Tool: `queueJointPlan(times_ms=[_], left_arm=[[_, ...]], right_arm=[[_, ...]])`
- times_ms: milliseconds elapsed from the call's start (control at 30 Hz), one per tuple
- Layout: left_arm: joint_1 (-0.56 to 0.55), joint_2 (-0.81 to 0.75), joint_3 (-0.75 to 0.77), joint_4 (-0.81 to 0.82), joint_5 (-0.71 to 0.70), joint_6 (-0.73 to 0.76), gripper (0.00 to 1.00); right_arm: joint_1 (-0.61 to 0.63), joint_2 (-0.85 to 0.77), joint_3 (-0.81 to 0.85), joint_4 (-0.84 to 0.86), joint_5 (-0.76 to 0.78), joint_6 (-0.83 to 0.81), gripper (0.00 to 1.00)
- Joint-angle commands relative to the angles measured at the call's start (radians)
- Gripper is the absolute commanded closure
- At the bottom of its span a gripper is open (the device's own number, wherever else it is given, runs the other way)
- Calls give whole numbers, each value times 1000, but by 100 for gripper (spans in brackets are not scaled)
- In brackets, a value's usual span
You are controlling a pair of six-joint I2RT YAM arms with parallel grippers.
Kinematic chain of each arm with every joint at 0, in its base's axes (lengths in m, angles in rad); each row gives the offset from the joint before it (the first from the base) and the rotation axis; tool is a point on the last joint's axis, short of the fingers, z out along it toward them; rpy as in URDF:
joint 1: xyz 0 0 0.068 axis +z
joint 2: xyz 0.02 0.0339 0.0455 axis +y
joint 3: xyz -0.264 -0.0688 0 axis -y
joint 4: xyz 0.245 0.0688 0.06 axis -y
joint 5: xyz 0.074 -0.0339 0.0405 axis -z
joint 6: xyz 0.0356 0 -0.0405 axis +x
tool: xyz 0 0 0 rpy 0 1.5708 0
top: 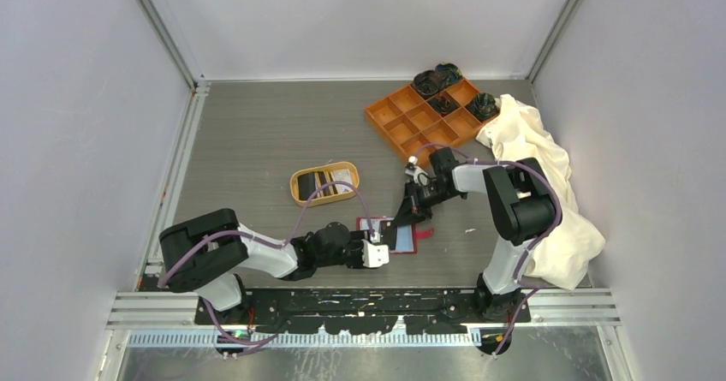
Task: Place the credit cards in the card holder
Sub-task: Insert the credit card into the card holder.
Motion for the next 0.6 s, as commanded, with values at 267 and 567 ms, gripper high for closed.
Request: queueJointPlan(times_ms=[267, 567], left_arm=[[34, -225, -77, 47, -120, -511, 45], [168, -416, -78, -316, -177, -1157, 36]], right_arm=[[21, 53, 47, 20, 21, 1, 99], [23, 68, 58, 20, 23, 2, 99]])
